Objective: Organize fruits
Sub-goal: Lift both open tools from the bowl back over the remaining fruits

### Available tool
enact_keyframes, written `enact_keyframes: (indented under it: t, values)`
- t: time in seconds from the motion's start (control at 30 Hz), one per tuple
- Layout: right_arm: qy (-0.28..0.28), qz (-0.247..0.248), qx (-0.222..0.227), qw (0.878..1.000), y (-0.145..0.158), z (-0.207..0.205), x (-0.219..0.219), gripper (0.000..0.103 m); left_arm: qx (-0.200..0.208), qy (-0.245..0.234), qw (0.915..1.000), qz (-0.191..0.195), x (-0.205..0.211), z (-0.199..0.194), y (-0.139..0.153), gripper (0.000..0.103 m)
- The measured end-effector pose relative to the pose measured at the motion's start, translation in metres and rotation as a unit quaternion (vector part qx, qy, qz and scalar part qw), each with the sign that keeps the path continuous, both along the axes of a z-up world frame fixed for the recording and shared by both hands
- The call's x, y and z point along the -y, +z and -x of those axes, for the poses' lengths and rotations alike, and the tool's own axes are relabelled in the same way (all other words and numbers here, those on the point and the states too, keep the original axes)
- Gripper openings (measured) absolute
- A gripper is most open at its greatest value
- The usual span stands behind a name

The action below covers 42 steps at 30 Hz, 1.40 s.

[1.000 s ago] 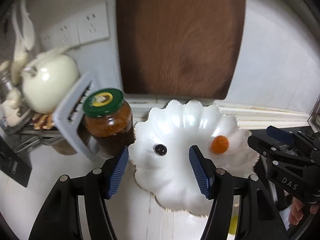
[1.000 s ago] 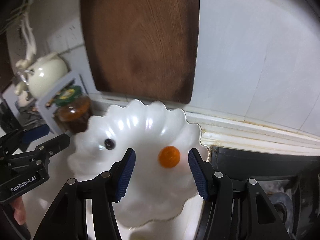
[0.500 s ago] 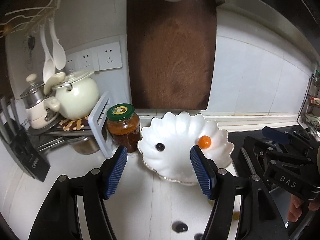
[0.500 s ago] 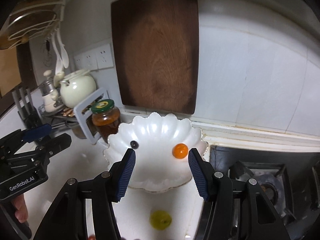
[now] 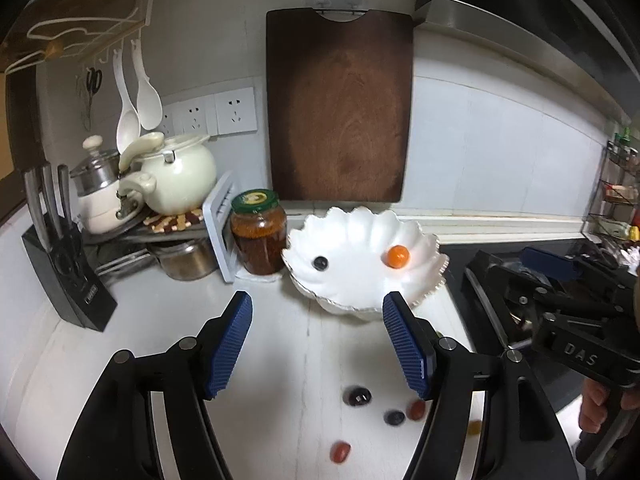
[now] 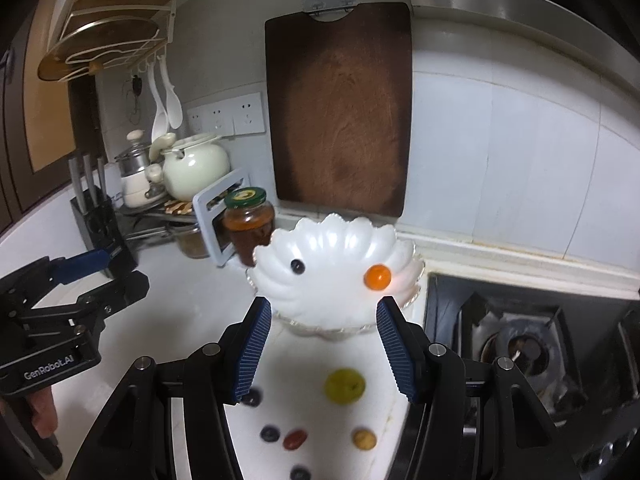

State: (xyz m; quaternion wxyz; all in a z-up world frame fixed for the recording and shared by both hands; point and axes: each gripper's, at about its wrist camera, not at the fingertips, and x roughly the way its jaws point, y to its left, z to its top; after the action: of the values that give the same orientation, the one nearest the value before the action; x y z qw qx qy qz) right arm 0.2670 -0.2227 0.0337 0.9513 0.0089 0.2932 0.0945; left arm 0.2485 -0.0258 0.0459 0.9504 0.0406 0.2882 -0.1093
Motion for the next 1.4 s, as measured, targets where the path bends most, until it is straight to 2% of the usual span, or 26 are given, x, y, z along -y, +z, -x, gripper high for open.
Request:
enact_keyframes:
  t: [0.3, 0.43, 0.53, 0.8, 1.1, 1.4]
  values:
    - [-0.001, -0.002, -0.022, 1.000, -0.022, 0.027, -0.001, 0.056, -0.006, 0.001, 0.9999, -0.009, -0.007, 0.030, -0.016, 0.067]
    - [0.003, 0.000, -0.038, 0.999, -0.034, 0.036, -0.003, 0.056, -0.032, -0.015, 0.9993, -0.008, -0.006, 0.037, -0.032, 0.067]
    - [0.010, -0.004, -0.056, 0.998, -0.043, 0.039, -0.003, 0.056, -0.054, -0.021, 0.9983, -0.005, -0.005, 0.038, -0.045, 0.067]
    - [0.027, 0.011, -0.098, 0.995, -0.071, 0.043, -0.008, 0.056, -0.068, -0.016, 0.9966, -0.044, -0.001, 0.044, -0.070, 0.067]
    - [0.035, 0.002, -0.142, 0.989, -0.099, 0.049, -0.012, 0.056, -0.106, -0.036, 0.9923, -0.052, 0.003, 0.044, -0.099, 0.066]
    - [0.029, 0.011, -0.176, 0.984, -0.125, 0.046, -0.018, 0.055, -0.154, -0.050, 0.9853, -0.054, 0.004, 0.033, -0.136, 0.059]
